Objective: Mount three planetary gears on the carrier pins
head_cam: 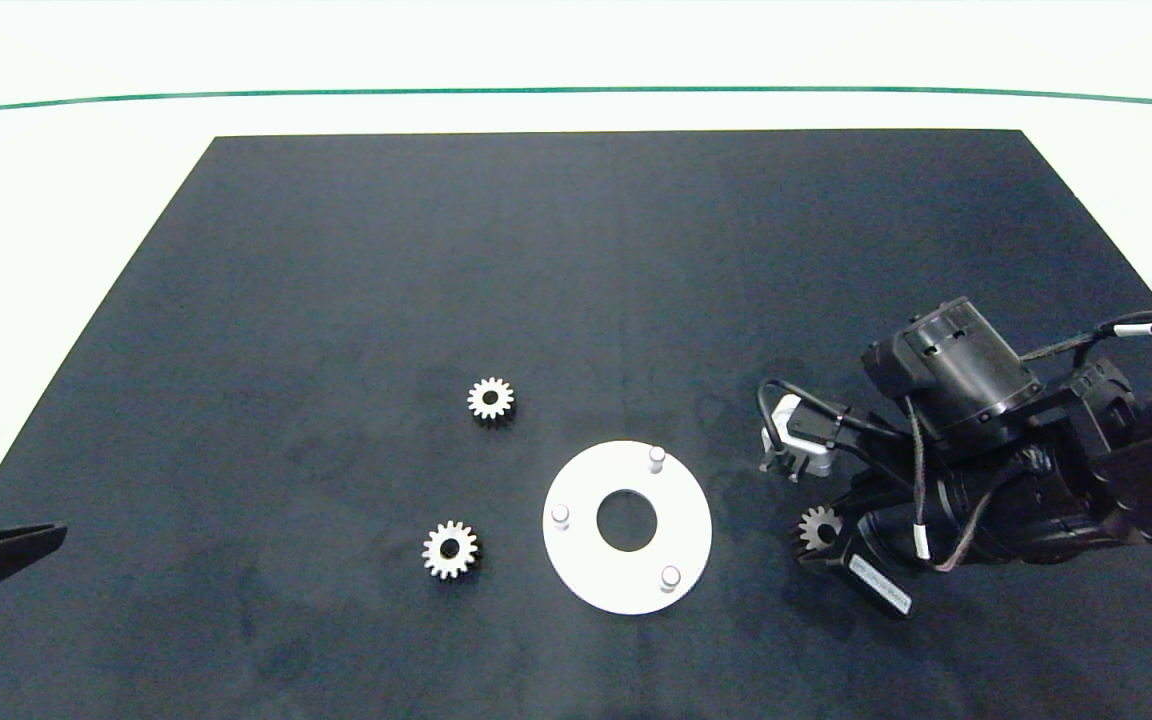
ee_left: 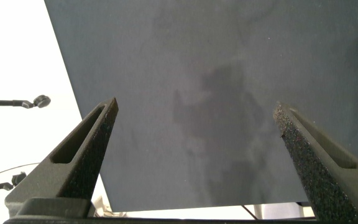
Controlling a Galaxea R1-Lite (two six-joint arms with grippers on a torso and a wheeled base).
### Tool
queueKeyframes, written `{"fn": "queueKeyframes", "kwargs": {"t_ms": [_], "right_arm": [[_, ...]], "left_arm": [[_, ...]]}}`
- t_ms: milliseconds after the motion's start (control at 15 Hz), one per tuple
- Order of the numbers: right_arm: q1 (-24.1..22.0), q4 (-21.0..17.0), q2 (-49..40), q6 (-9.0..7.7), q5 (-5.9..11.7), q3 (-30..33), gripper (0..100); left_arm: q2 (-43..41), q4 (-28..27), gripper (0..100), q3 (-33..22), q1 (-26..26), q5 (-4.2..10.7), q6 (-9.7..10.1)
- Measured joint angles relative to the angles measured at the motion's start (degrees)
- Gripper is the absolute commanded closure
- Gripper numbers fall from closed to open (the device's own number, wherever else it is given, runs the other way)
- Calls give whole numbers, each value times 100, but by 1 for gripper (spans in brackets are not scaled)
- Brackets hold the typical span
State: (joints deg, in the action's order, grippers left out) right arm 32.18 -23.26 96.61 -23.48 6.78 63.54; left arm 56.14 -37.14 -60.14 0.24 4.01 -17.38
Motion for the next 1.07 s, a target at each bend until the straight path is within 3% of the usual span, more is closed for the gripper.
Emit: {"fn": "queueKeyframes", "kwargs": {"t_ms": [400,800,1067], "right_arm": [[87,-44,-96,-22,-2,-6,75],[833,-258,-566,11,107,276,81],[1318,-355,-323,206,121,689,81]], "left_arm": [[-46,0,0,-4,-9,0,0],[-49,0,0,-2,-9,0,0],[-62,0,0,-45,16,-2,0]]}}
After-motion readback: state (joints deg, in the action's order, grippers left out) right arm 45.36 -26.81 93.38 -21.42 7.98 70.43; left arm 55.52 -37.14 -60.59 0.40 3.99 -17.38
